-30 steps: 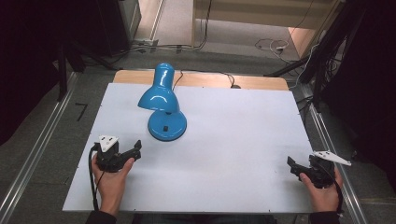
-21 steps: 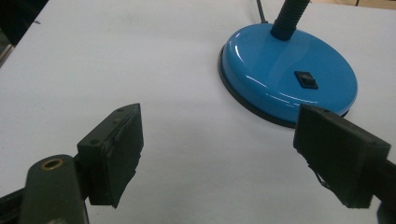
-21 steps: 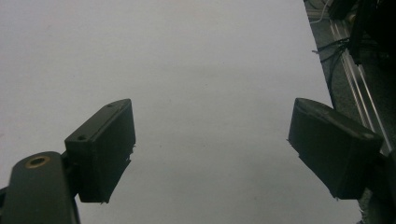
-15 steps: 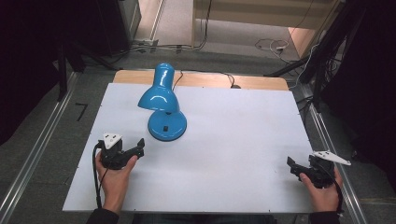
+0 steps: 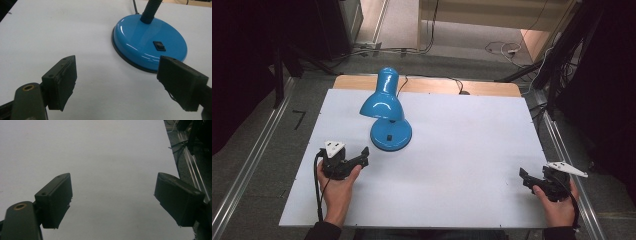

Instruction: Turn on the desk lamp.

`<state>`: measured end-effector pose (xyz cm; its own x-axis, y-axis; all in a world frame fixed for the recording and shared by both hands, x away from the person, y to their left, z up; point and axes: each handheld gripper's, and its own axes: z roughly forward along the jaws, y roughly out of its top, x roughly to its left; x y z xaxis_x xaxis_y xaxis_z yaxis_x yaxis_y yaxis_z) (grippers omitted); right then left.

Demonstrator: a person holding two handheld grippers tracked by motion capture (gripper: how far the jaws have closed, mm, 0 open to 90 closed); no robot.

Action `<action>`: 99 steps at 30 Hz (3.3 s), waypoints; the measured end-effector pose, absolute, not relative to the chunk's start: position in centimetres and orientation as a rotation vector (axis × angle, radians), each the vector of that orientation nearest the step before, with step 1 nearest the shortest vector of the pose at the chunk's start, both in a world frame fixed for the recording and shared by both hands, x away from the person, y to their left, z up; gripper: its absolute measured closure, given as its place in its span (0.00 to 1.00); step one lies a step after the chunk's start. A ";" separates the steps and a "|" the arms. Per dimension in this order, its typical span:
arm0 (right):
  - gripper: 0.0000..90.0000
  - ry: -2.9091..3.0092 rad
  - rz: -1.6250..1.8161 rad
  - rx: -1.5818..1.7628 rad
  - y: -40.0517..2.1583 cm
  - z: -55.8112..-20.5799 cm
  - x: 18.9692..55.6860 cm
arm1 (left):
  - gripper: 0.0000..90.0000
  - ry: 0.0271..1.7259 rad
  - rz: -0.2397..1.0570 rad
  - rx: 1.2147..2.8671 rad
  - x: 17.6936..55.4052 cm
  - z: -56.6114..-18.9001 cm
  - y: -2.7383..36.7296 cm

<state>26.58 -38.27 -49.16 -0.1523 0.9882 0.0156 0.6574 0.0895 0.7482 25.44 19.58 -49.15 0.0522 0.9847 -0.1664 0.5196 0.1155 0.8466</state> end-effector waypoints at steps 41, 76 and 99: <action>0.15 1.867 0.861 1.615 -38.4 -49.1 26.5 | 0.21 1.564 0.691 1.504 27.1 -49.0 18.3; 0.15 1.866 0.863 1.621 -38.4 -49.1 26.5 | 0.23 1.548 0.672 1.513 28.5 -49.0 17.2; 0.15 1.870 0.865 1.619 -38.5 -49.2 26.6 | 0.30 1.530 0.671 1.514 30.0 -48.8 16.4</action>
<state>26.56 -38.47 -49.16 -0.1545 0.9876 0.0261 0.6591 0.0834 0.7474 30.04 16.38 -48.83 0.1042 0.9742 -0.2003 0.5128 0.1199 0.8501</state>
